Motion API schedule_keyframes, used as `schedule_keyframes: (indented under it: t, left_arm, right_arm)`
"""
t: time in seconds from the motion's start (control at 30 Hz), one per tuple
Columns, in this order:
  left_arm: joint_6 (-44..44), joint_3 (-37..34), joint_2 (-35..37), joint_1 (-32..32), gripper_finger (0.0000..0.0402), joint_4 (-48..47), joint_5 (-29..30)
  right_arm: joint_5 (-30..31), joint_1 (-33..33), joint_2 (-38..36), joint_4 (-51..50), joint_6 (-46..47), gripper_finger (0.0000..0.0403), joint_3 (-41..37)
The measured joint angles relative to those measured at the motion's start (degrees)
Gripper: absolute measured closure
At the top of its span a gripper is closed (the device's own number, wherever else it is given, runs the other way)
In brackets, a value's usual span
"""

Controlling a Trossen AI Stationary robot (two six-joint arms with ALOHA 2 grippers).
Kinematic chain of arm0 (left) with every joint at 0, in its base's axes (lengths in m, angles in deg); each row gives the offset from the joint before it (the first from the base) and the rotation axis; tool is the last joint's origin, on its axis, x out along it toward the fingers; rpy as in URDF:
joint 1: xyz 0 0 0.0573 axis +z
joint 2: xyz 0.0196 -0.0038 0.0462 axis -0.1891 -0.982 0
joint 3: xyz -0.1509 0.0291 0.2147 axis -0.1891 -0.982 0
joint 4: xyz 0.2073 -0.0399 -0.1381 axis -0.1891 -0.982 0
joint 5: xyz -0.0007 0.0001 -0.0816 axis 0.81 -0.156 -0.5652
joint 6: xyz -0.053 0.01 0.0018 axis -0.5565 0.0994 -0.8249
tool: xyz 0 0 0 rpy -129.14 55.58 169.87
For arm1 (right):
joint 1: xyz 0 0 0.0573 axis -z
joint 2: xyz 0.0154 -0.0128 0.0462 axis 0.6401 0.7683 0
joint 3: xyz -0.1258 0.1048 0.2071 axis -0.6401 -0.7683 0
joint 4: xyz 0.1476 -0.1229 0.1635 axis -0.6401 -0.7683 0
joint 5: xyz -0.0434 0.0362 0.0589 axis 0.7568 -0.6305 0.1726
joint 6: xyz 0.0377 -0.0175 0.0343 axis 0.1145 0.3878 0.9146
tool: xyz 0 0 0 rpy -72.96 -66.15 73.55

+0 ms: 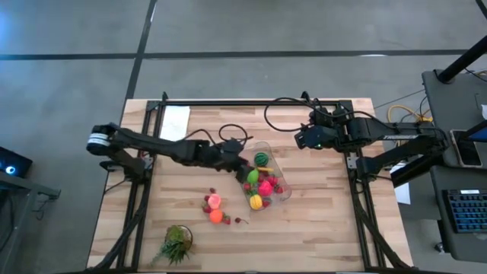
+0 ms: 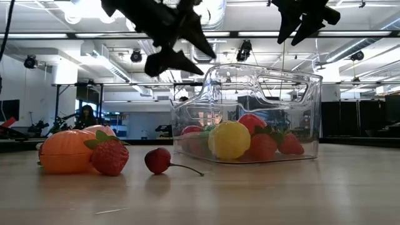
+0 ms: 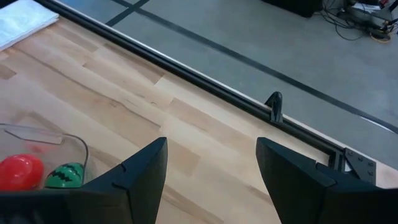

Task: Pick and placing Produce into tupperware
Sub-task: Put the red cherry into the transparent bin

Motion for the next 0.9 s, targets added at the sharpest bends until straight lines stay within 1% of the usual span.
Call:
schedule_keyframes:
  t: [0.03,0.1,0.23,0.33,0.4,0.5,0.57,0.6,0.63,0.67,0.77,0.8,0.83,0.9]
  left_arm:
    - [0.2,0.1,1.3,0.0,0.0201,-2.4,-1.5]
    - [-1.2,0.2,3.5,0.0,0.0194,-10.1,-3.6]
    - [-7.6,0.2,7.6,-0.7,0.0192,-27.7,-4.9]
    - [-12.0,-0.5,10.0,-1.8,0.0192,-37.3,-7.0]
    - [-11.6,-0.6,10.5,-3.1,0.0192,-38.8,-9.2]
    - [-5.7,-0.9,11.0,-6.3,0.0192,-39.5,-9.3]
    - [-0.1,-0.9,10.6,-8.3,0.0192,-39.1,-7.2]
    - [1.1,-1.1,10.3,-9.1,0.0192,-40.0,-5.4]
    - [-0.3,-1.3,9.9,-9.4,0.0192,-41.4,-3.8]
    - [-4.5,-1.4,9.4,-9.4,0.0192,-42.7,-3.3]
    - [-25.0,-2.1,7.6,-7.5,0.0192,-45.6,-4.9]
    - [-30.1,-2.7,7.0,-7.0,0.0192,-45.1,-6.1]
    - [-33.3,-3.3,6.4,-6.8,0.0192,-43.9,-7.3]
    - [-35.5,-4.3,5.1,-6.9,0.0192,-40.6,-9.4]
  right_arm:
    - [0.0,0.0,0.0,0.0,0.0,0.0165,0.0]
    - [0.0,0.0,0.0,0.0,0.0,0.0165,0.0]
    - [0.1,0.0,0.0,0.1,0.0,0.0165,0.0]
    - [0.3,0.0,0.0,0.2,0.0,0.0165,0.0]
    - [0.5,0.0,0.0,0.3,0.0,0.0165,-0.1]
    - [0.5,0.0,0.2,0.3,0.0,0.0165,-0.2]
    - [0.5,0.0,0.3,0.3,0.0,0.0165,-0.3]
    - [0.5,0.0,0.4,0.4,0.0,0.0165,-0.3]
    - [0.5,0.0,0.5,0.3,0.0,0.0165,-0.3]
    - [0.5,0.0,0.5,0.3,0.0,0.0165,-0.3]
    - [0.4,0.0,0.6,0.3,0.0,0.0165,-0.3]
    - [0.4,0.0,0.6,0.3,0.0,0.0165,-0.3]
    - [0.4,0.0,0.6,0.3,0.2,0.0165,-0.3]
    - [0.4,0.0,0.6,0.3,0.2,0.0165,-0.3]
